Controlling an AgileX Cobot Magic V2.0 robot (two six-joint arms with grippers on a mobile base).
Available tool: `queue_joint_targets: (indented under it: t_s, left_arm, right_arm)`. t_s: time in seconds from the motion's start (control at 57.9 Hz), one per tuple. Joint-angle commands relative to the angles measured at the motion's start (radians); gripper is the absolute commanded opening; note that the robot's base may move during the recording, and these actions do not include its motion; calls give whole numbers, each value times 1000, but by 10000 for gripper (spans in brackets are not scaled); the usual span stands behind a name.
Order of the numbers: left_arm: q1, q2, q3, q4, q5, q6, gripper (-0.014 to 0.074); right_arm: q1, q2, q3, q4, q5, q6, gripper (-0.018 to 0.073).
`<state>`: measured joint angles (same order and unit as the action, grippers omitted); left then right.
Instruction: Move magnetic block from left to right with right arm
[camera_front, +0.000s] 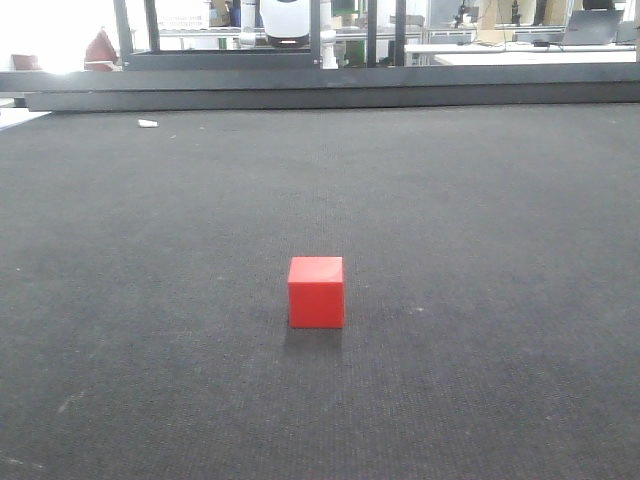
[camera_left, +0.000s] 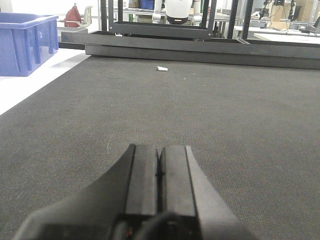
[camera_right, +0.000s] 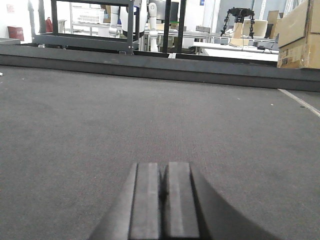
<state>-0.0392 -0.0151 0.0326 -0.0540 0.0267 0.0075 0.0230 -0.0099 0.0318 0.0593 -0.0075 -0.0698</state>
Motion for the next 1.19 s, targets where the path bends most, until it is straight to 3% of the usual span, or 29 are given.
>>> queue_joint_targets:
  t_s: [0.0,0.967,1.175]
  left_arm:
    - [-4,-9,9,-3,-83,-7,-126]
    - [-4,-9,9,-3,-83,-7,-126]
    - [-4,-9,9,-3,-83,-7,-126]
  right_arm:
    - [-1,-22,-1,3,-94,-10,56]
    - [-1,-22,-4,3,-105,-10,56]
    - [-1,1,-122,4,-69,-10,56]
